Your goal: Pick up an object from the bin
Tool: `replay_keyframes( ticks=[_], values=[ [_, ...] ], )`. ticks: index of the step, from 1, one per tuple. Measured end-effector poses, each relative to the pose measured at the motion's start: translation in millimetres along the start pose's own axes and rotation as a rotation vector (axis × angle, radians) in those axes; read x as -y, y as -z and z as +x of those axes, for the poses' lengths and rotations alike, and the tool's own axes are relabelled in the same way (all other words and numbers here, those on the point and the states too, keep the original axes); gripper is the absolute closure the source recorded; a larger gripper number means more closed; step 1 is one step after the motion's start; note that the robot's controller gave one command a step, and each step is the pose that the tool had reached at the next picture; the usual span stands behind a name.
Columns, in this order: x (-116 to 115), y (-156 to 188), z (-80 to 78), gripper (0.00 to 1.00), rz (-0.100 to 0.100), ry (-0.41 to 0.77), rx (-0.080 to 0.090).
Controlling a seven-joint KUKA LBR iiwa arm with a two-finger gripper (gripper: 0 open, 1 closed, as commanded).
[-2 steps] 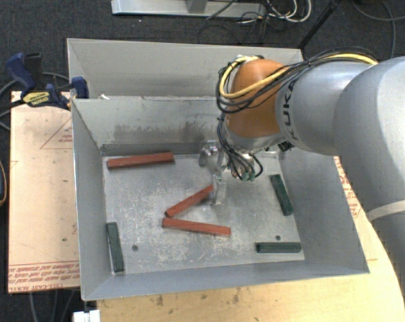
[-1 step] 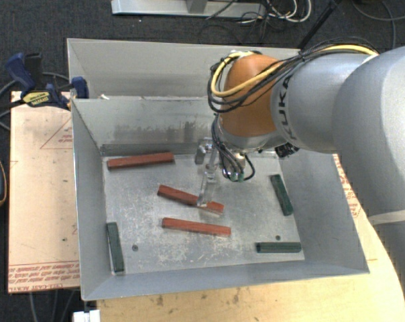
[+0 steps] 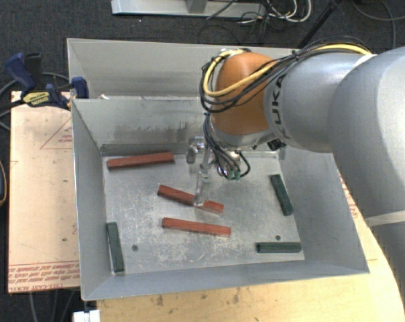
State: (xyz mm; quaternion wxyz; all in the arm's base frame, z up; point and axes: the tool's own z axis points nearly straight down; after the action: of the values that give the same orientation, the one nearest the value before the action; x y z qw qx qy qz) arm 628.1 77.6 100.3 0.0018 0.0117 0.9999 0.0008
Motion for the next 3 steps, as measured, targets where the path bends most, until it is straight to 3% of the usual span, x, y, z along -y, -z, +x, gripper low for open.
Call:
replay_keyframes(
  ticks=[1,2,3],
  values=[
    [7.6,-30.0,9.9,0.0,-0.002,-0.054,-0.006],
    [6.3,-28.4,8.9,0.0,-0.001,-0.052,-0.003],
    [6.5,-25.9,6.4,1.0,-0.002,-0.052,0.007]
  ],
)
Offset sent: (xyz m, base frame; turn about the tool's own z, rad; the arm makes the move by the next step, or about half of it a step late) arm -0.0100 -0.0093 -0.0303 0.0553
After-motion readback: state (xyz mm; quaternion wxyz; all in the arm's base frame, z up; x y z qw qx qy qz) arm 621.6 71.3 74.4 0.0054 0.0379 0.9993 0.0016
